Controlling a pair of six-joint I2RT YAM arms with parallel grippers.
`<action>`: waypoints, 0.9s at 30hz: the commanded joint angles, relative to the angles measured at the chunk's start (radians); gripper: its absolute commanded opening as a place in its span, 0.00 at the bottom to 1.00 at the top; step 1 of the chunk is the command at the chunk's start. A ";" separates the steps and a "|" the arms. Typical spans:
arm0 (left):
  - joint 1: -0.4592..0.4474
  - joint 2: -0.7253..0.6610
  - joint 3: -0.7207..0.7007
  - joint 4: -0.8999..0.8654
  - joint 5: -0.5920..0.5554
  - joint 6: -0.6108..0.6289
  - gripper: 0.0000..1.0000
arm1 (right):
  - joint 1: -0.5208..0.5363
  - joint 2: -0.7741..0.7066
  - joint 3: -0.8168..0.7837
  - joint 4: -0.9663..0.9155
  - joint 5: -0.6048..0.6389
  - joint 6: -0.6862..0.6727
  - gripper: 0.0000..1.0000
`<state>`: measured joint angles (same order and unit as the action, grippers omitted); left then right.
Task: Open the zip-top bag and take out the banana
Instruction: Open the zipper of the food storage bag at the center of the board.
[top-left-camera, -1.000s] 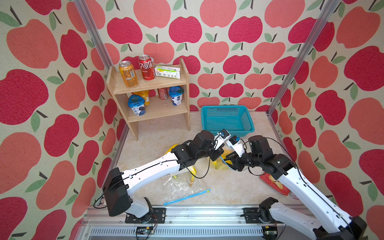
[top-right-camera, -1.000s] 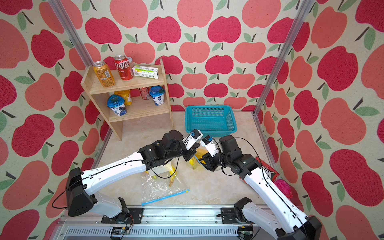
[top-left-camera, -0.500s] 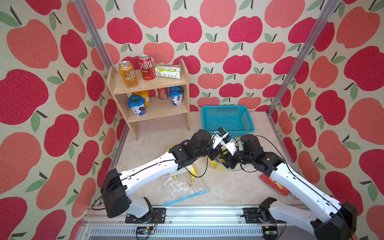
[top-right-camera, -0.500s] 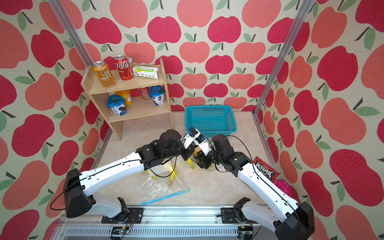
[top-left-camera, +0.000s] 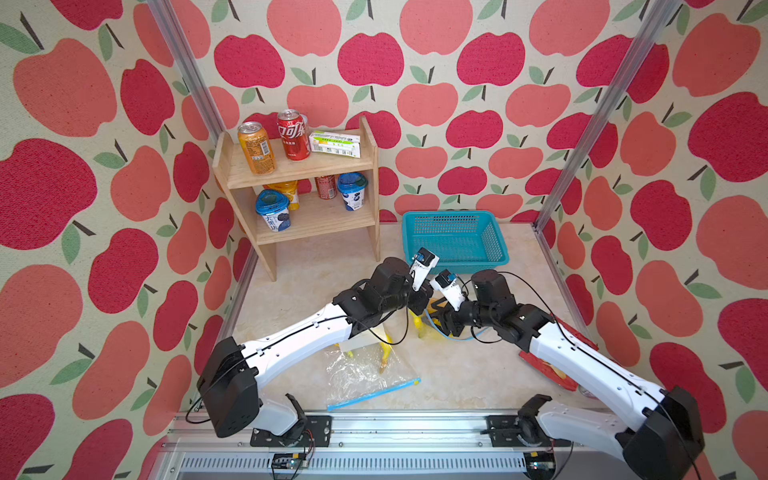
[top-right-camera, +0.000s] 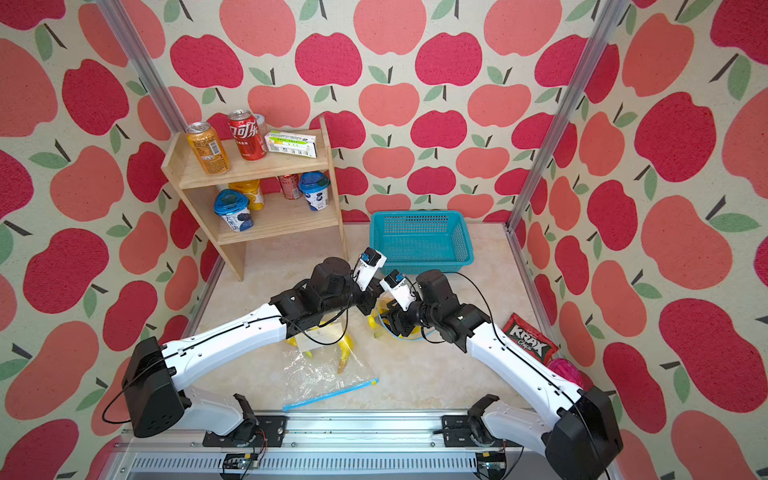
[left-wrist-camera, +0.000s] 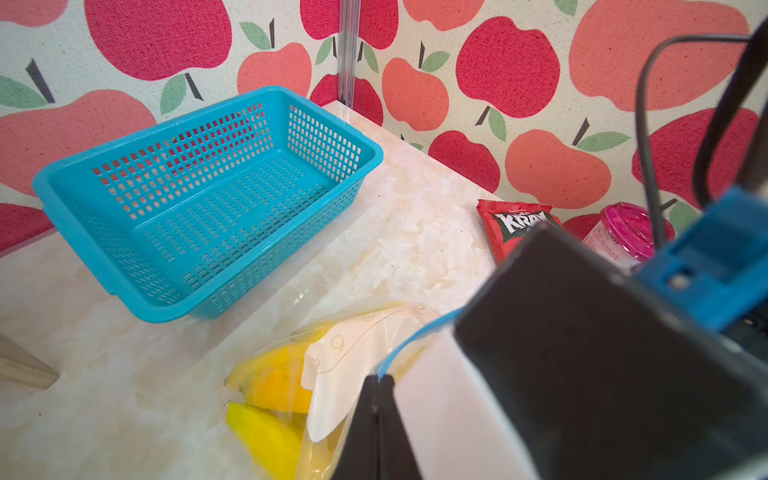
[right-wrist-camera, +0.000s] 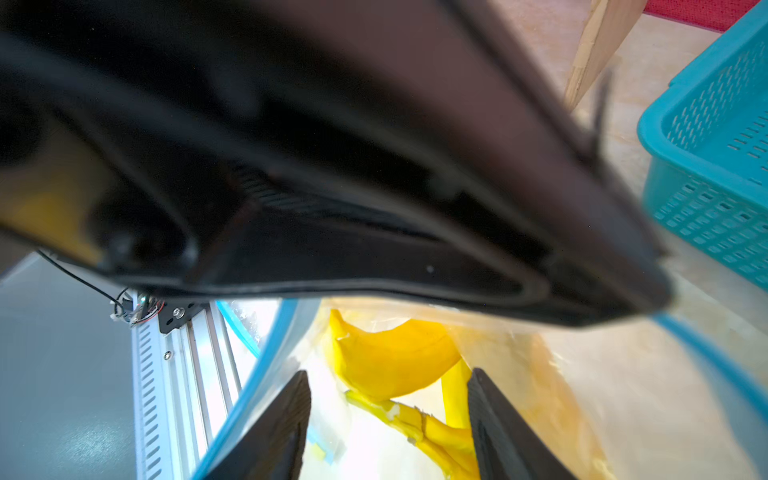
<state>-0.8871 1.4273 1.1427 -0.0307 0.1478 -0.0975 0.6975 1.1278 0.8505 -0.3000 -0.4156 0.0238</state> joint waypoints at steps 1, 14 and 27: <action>0.011 -0.046 -0.028 0.176 0.047 -0.060 0.00 | 0.032 -0.014 -0.023 -0.043 -0.075 -0.034 0.62; -0.048 -0.118 -0.276 0.374 0.041 -0.128 0.00 | 0.043 -0.008 -0.160 -0.014 0.183 -0.018 0.58; -0.075 -0.112 -0.425 0.511 -0.088 -0.168 0.00 | 0.037 0.063 -0.209 0.206 0.341 -0.134 0.62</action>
<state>-0.9581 1.2930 0.7238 0.4267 0.0818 -0.2501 0.7441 1.1522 0.6262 -0.1703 -0.1406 -0.0456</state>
